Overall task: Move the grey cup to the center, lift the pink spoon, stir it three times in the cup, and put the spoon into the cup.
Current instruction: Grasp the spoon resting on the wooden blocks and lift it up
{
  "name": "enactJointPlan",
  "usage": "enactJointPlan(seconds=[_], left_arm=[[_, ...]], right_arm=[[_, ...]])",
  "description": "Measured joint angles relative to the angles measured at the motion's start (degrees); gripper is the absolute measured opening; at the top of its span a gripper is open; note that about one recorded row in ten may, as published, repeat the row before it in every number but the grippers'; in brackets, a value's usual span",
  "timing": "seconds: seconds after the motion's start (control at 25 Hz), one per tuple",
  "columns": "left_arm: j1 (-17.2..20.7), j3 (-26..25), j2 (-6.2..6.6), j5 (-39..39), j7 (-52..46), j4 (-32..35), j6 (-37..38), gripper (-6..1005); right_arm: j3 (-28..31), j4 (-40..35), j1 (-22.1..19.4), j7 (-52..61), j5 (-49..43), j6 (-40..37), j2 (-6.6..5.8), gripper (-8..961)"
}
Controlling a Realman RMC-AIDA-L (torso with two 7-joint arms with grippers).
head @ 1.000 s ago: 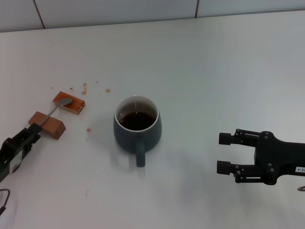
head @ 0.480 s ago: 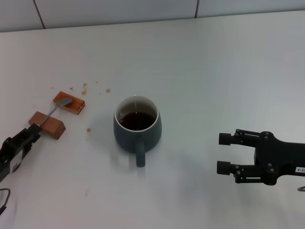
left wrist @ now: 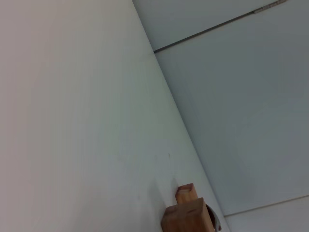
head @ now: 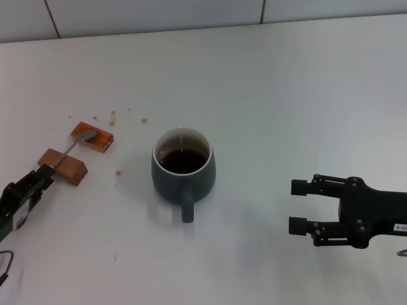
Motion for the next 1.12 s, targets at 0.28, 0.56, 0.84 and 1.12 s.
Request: enactJointPlan(seconds=[0.28, 0.56, 0.84, 1.12], left_arm=[[-0.12, -0.01, 0.0, -0.03, -0.01, 0.0, -0.09, 259], [0.11, -0.13, 0.0, -0.22, 0.22, 0.0, 0.08, 234], [-0.26, 0.83, -0.08, 0.09, 1.15, 0.72, 2.12, 166], [-2.45, 3.09, 0.16, 0.23, 1.49, 9.76, 12.97, 144]], right_arm=[[-0.07, 0.0, 0.07, 0.09, 0.0, 0.04, 0.0, 833], [-0.08, 0.0, 0.04, 0.17, 0.0, 0.09, 0.0, 834], [-0.26, -0.01, -0.07, 0.2, 0.0, 0.13, 0.0, 834], [-0.24, -0.02, 0.13, 0.21, 0.05, 0.18, 0.0, 834]])
